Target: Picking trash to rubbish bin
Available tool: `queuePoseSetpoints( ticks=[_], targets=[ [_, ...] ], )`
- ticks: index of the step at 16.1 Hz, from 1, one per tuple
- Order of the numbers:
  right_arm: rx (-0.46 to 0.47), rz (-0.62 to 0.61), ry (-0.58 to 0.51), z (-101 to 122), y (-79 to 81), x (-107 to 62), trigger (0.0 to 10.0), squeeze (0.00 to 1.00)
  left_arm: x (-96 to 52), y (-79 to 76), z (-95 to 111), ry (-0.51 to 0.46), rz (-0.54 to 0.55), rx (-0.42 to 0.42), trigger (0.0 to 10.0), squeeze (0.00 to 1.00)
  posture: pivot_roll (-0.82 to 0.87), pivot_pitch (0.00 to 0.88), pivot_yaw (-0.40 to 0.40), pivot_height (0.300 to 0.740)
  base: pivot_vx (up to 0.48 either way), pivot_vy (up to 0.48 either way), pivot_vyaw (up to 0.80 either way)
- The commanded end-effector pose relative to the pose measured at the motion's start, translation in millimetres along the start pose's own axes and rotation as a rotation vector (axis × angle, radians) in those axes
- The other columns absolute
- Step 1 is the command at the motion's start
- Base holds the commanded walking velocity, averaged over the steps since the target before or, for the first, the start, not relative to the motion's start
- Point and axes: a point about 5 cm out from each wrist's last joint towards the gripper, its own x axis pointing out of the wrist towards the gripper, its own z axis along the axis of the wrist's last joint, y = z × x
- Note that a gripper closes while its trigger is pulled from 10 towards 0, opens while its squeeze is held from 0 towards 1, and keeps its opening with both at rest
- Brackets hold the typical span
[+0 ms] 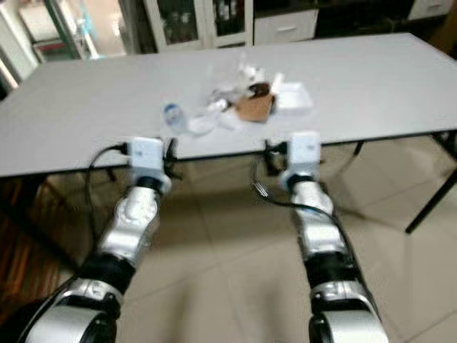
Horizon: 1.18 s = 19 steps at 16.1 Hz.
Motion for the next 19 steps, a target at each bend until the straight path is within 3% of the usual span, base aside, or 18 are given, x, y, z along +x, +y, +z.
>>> queuePoseSetpoints(
  ticks=[1,19],
  targets=[
    [0.020,0.038,-0.020,6.2,14.5,3.4,10.0,0.00,2.3,15.4,3.0,-0.010,0.041,0.019,10.0,0.00,-0.05,0.019,0.046,0.740,0.394,0.000,0.00],
    [0.009,0.052,-0.026,6.6,17.7,3.2,10.0,0.00,3.1,13.9,6.7,-0.026,0.036,0.021,10.0,0.00,-0.05,0.001,0.050,0.740,0.401,0.000,0.00]
  ],
)
